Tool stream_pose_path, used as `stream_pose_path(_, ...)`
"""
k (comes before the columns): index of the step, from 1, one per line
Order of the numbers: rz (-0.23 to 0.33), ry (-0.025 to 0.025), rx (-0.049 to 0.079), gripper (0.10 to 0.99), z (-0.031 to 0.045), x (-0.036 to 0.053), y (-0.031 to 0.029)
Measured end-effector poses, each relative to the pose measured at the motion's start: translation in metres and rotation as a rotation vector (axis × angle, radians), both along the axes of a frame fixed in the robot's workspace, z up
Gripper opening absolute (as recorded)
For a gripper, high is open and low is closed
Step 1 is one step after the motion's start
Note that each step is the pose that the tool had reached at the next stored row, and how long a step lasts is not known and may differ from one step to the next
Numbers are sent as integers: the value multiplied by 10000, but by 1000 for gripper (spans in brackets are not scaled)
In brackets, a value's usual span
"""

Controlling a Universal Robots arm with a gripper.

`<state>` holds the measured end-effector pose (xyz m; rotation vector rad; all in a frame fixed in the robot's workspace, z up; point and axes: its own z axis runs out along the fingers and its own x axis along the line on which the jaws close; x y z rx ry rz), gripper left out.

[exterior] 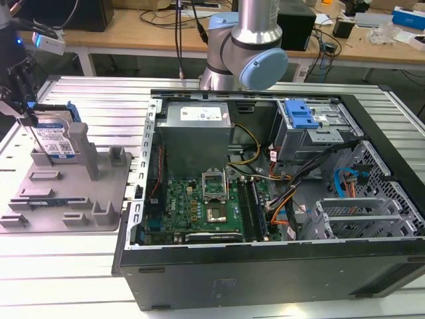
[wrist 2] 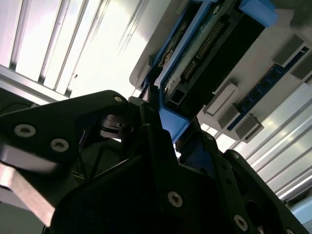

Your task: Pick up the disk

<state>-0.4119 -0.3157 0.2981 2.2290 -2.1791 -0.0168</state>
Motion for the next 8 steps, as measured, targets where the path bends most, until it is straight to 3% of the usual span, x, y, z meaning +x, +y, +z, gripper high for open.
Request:
stream_pose_path(3, -1, -8, 5, 365, 22, 0, 0)
stream_pose_path(8, 0, -1, 6, 365, 250, 0, -2)
